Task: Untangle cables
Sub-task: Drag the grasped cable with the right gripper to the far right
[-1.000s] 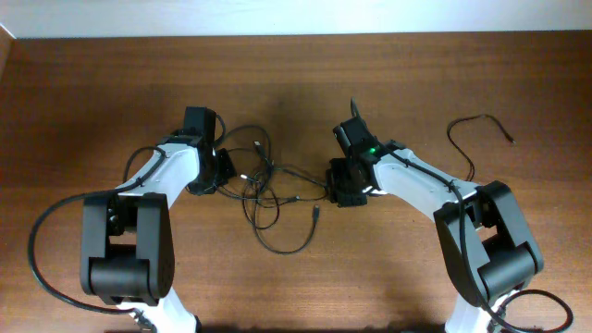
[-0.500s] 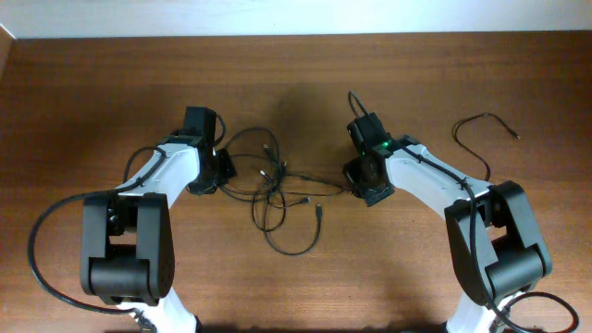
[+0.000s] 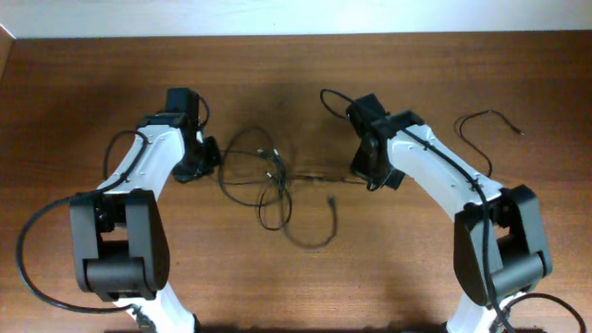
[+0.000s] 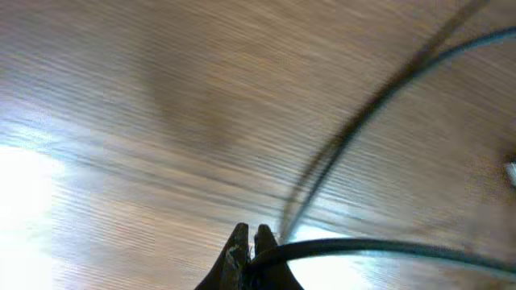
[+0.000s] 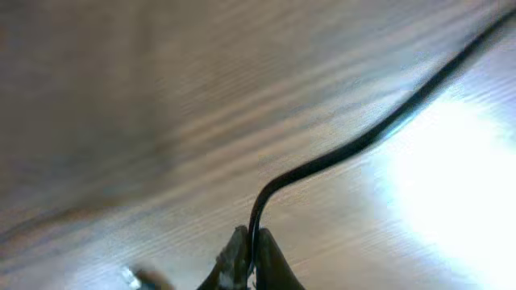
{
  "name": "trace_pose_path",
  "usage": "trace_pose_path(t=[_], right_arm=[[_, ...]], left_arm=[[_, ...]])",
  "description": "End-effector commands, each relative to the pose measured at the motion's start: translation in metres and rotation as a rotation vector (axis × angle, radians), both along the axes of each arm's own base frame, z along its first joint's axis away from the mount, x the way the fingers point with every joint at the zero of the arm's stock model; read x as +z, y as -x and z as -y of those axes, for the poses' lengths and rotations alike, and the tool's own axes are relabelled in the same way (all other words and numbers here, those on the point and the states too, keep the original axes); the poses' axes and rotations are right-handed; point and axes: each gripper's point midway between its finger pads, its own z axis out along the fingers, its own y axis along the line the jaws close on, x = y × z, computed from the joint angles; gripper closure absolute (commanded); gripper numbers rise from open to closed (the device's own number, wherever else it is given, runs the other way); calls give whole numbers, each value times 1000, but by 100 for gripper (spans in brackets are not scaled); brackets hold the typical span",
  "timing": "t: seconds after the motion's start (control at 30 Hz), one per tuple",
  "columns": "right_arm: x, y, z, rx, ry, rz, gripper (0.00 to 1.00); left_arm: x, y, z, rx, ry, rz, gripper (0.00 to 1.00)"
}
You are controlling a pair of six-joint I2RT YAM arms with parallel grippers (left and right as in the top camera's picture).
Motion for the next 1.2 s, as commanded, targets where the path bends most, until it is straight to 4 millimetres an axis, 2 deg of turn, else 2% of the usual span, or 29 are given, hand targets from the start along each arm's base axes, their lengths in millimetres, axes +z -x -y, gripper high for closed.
trace_pose_path(t=[0.0, 0.1, 0.17, 0.27, 0.33, 0.4, 0.47, 0.53, 0.57, 0.67, 0.73, 0.77, 0.83, 0.93, 0.97, 1.03, 1.07, 1.17], right_arm=[[45, -19, 44, 82, 270, 75, 96], [79, -22, 78, 80, 420, 66, 96], [96, -20, 103, 31, 445, 37, 96], [120, -21, 129, -44, 436, 30, 96], [137, -25, 135, -18, 383, 33, 96], [149, -32, 127, 76, 273, 45, 96], [161, -38, 125, 79, 209, 80, 96], [163, -39, 130, 65, 210, 87, 96], [163, -39, 139, 43, 217, 84, 96], [164, -34, 178, -59, 225, 74, 96], [162, -31, 194, -108, 194, 68, 96], [161, -26, 216, -172, 181, 63, 96], [161, -19, 243, -248, 183, 59, 96], [161, -8, 286, -379, 181, 78, 96], [161, -5, 296, -409, 176, 81, 96], [157, 2, 316, -505, 174, 84, 96], [152, 10, 331, -617, 167, 81, 96], [139, 25, 354, -759, 158, 54, 96]], left_arm=[[2, 8, -52, 189, -92, -23, 100], [1, 11, -66, 262, 13, -21, 100], [1, 12, -73, 288, 31, -21, 100], [1, 12, -76, 295, 31, -19, 100], [1, 12, -76, 295, 30, -18, 100], [1, 13, -78, 297, 19, -20, 100], [1, 13, -78, 296, 19, -19, 100], [1, 13, -77, 294, 20, -19, 100], [1, 12, -76, 269, 21, -19, 100], [1, 11, -71, 244, 49, -16, 100], [2, 6, -61, 182, 101, 4, 100], [5, 1, -52, 133, 151, 24, 100], [22, -11, -39, 85, 230, 82, 100], [69, -31, -17, 0, 341, 220, 98], [78, -32, -11, -17, 347, 242, 98], [87, -31, 2, -59, 345, 254, 99], [86, -30, 13, -84, 349, 245, 99], [84, -29, 36, -157, 323, 234, 98]])
